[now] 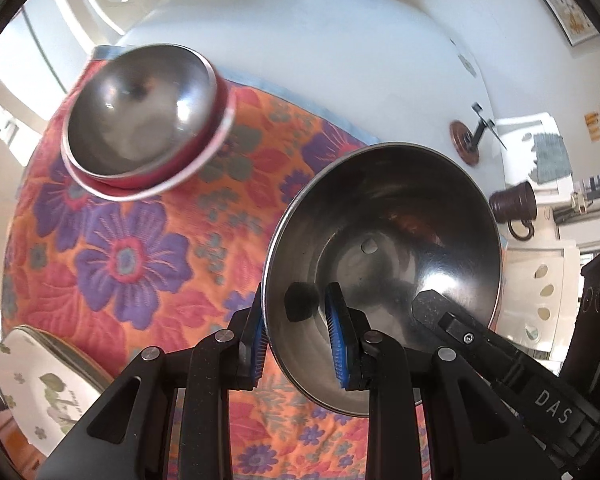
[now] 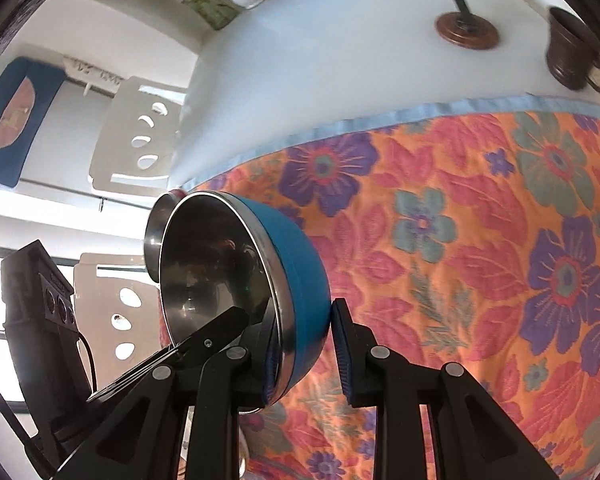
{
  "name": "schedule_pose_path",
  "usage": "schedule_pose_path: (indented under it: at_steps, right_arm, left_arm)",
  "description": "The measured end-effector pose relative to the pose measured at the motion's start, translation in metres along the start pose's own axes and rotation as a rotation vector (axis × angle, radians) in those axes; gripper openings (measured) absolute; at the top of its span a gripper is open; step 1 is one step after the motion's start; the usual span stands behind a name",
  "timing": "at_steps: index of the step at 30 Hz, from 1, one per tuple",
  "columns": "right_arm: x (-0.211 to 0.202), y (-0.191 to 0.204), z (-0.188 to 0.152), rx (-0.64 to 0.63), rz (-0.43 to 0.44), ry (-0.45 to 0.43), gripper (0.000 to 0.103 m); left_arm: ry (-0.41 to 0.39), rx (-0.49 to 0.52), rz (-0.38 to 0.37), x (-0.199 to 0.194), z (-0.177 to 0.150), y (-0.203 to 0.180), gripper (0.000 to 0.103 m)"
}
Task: Organize plates and bowls
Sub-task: 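Carry the blue-rimmed bowl with the right gripper to the nested pink bowls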
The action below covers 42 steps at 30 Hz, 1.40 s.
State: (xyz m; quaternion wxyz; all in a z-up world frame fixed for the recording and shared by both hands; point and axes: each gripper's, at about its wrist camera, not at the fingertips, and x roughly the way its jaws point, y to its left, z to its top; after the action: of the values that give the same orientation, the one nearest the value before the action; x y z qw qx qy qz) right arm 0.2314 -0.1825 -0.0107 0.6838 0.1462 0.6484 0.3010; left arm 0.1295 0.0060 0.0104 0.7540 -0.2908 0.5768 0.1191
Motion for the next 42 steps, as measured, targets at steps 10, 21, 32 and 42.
schedule_pose_path:
  at_steps: [10,21,32,42]
  right_arm:
    - [0.005,0.049,0.008,-0.062,0.019,0.002,0.025]
    - [-0.004,0.113,0.035,-0.165,0.043,-0.020,0.027]
    - [0.031,0.172,0.067,-0.241,0.062,0.019,0.027]
    - [0.092,0.183,0.083,-0.244,0.030,0.115,0.027]
  left_arm:
    - [-0.051,-0.051,-0.019,-0.030,0.017,0.032,0.023]
    - [-0.117,-0.089,-0.035,-0.068,0.049,0.062,0.023]
    - [-0.158,-0.163,-0.001,-0.072,0.090,0.110,0.023]
    - [-0.082,-0.209,0.018,-0.037,0.105,0.143,0.023]
